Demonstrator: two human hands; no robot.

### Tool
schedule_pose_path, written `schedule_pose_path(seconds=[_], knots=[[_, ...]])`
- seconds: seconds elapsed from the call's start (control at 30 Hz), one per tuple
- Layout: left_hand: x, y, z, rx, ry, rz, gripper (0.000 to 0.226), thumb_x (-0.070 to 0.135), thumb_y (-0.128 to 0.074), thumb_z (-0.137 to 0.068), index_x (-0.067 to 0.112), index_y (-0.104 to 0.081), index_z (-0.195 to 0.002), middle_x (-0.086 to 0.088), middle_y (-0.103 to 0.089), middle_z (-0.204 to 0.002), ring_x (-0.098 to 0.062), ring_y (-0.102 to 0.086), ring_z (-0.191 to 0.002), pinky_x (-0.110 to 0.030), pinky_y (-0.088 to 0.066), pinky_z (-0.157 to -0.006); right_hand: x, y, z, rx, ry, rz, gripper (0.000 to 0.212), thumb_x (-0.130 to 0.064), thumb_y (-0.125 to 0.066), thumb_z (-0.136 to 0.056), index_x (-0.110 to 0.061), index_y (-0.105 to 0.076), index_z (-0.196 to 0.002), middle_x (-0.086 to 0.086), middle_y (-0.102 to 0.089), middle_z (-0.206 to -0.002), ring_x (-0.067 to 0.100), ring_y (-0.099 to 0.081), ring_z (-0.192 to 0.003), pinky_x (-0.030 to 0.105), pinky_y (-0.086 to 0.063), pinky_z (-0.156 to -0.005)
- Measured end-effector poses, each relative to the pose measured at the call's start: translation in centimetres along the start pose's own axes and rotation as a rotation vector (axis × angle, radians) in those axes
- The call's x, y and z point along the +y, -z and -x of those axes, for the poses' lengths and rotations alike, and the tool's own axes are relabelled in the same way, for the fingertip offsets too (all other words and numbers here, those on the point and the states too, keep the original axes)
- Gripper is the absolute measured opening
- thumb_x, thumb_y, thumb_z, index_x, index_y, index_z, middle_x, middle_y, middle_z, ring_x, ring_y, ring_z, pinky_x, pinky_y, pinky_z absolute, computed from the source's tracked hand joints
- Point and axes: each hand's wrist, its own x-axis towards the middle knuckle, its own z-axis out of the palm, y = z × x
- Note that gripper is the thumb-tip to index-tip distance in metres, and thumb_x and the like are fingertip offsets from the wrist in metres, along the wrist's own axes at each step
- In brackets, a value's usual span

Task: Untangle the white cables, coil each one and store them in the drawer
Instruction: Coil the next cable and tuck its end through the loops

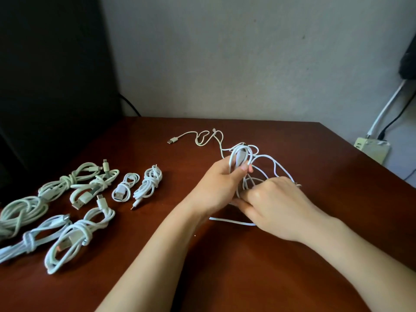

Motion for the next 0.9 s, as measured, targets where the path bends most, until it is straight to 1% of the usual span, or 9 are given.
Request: schedule_pose_path(seconds=[0.07,0.17,0.3,0.37,0.5,0.6,0.73,0.83,0.9], knots=[[0.0,-0.1,-0.1,0.072,-0.056,0.008,0.023,0.012,-0.040,-0.102,0.012,-0.055,-0.084,0.007,-0.061,-0.069,-0.011,-0.055,-0.064,-0.028,-0.046,-0.066,0.3,-0.1,-0.1,0.019,-0.015,-0.025,0.037,-0.042,-0.045,-0.084,-0.020,-0.068,-0.065,-0.002,-0.059,-0.049,0.024,-0.056,-0.044,0.026,-0.042,-0.048],[0.5,0.4,-0.2,0.260,-0.101,0.089,0.023,0.007,-0.038,-0.102,0.013,-0.050,-0.082,0.003,-0.053,-0.059,-0.003,-0.050,-0.045,-0.015,-0.041,-0.050,1.0,0.1,-0.3,0.044,-0.026,-0.094,0.035,-0.044,-0.044,-0.083,-0.022,-0.065,-0.066,-0.010,-0.056,-0.056,0.015,-0.053,-0.059,0.028,-0.039,-0.068],[0.8,1.5,-0.5,0.238,-0.055,0.599,0.022,0.010,-0.037,-0.103,0.014,-0.047,-0.083,0.007,-0.040,-0.052,-0.008,-0.043,-0.042,-0.024,-0.042,-0.050,2.1,0.3,-0.3,0.057,-0.174,-0.141,0.029,-0.046,-0.046,-0.083,-0.025,-0.059,-0.069,-0.013,-0.051,-0.063,0.008,-0.048,-0.068,0.026,-0.027,-0.083],[0.8,2.0,-0.7,0.240,-0.028,0.828,0.023,0.010,-0.037,-0.102,0.014,-0.046,-0.082,0.006,-0.035,-0.051,-0.006,-0.032,-0.040,-0.020,-0.039,-0.043,2.3,0.4,-0.3,0.074,-0.267,-0.264,0.023,-0.046,-0.054,-0.083,-0.027,-0.061,-0.072,-0.013,-0.055,-0.066,0.003,-0.047,-0.070,0.023,-0.027,-0.088],[0.5,3.3,-1.0,0.336,-0.008,1.071,0.025,0.011,-0.035,-0.102,0.015,-0.045,-0.080,0.006,-0.031,-0.051,-0.005,-0.024,-0.039,-0.015,-0.027,-0.039,2.6,1.0,-0.4,0.135,-0.429,-0.556,0.025,-0.034,-0.069,-0.084,-0.021,-0.057,-0.067,-0.011,-0.054,-0.057,0.004,-0.052,-0.073,0.006,-0.030,-0.075],[-0.2,4.4,-1.3,0.411,0.016,1.189,0.025,0.013,-0.034,-0.103,0.016,-0.045,-0.081,0.007,-0.031,-0.051,-0.005,-0.025,-0.038,-0.016,-0.024,-0.039,2.8,1.2,-0.3,0.188,-0.443,-0.690,0.026,-0.027,-0.060,-0.092,-0.024,-0.054,-0.067,-0.004,-0.058,-0.060,0.010,-0.057,-0.064,0.016,-0.041,-0.061],[-1.1,4.3,-1.6,0.494,0.068,0.999,0.024,0.011,-0.031,-0.104,0.016,-0.048,-0.089,0.004,-0.034,-0.056,-0.006,-0.027,-0.041,-0.017,-0.025,-0.040,2.0,1.3,-0.4,0.302,-0.290,-0.646,0.019,-0.028,-0.052,-0.094,-0.018,-0.063,-0.082,-0.009,-0.060,-0.070,0.008,-0.057,-0.068,0.010,-0.040,-0.065],[-1.3,3.3,-1.7,0.524,0.019,0.553,0.023,0.010,-0.035,-0.103,0.020,-0.051,-0.089,0.005,-0.037,-0.062,-0.004,-0.031,-0.048,-0.020,-0.025,-0.048,1.3,1.6,-0.4,0.396,-0.055,-0.468,0.030,-0.026,-0.051,-0.096,-0.005,-0.071,-0.086,-0.008,-0.062,-0.076,0.004,-0.052,-0.066,0.012,-0.041,-0.067],[-1.0,2.6,-1.3,0.494,-0.074,0.222,0.017,0.016,-0.041,-0.102,0.024,-0.052,-0.090,0.009,-0.043,-0.070,-0.001,-0.039,-0.057,-0.021,-0.032,-0.055,0.7,1.9,-0.5,0.459,0.041,-0.360,0.035,-0.027,-0.050,-0.099,-0.005,-0.073,-0.083,-0.001,-0.063,-0.068,0.013,-0.053,-0.056,0.021,-0.044,-0.056]])
